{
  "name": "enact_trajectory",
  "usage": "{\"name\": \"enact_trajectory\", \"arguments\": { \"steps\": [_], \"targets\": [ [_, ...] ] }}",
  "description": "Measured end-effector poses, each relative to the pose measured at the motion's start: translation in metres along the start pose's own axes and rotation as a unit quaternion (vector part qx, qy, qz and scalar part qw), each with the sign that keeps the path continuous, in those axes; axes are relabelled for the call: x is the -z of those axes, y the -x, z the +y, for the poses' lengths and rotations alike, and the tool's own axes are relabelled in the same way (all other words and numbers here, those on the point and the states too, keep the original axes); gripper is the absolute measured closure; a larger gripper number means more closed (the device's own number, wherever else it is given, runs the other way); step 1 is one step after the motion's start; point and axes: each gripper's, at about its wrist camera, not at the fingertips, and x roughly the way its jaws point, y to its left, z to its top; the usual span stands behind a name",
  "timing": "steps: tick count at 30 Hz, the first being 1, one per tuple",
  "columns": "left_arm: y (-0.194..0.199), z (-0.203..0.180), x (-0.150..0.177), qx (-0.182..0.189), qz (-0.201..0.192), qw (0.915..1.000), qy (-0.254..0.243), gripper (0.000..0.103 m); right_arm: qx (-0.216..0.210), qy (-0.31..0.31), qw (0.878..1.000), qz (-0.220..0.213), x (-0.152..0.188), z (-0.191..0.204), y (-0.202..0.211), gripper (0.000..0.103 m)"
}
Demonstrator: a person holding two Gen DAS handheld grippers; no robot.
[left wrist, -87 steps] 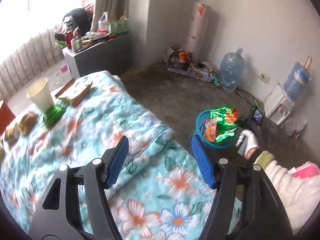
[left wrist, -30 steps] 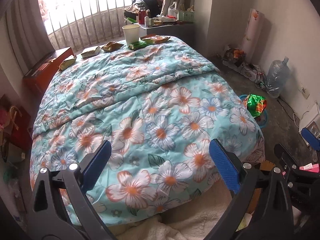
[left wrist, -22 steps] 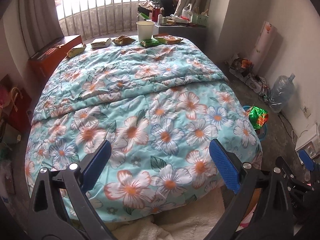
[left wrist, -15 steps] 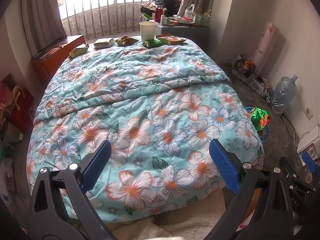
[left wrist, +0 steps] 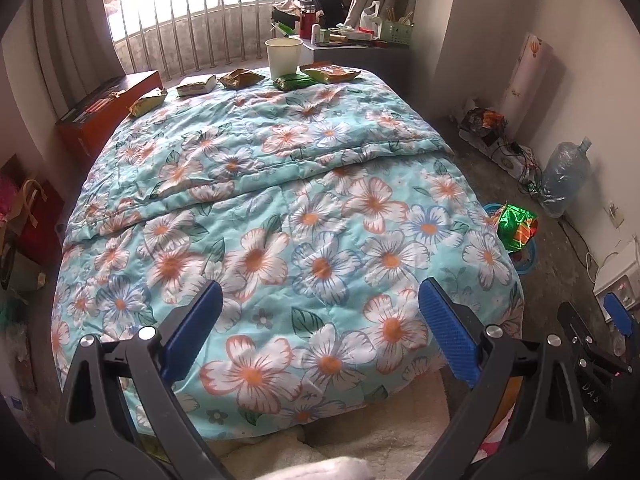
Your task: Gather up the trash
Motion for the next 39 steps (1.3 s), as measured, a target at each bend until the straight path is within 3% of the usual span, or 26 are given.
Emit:
{"name": "enact_trajectory", "arguments": {
  "steps": [8, 39],
  "targets": [
    [-0.005, -0.007, 0.004, 0.006, 0.017, 0.9998, -0.010, 0.009, 0.005, -0.006, 1.000, 0.003, 0.000, -0.006, 0.000, 0.007],
    [-0.001, -0.012, 0.002, 0.008, 0.012, 0.9998, -0.015, 0.009, 0.002, -0.006, 1.000, 0.000, 0.000, -0.007, 0.004, 0.007]
  ]
}}
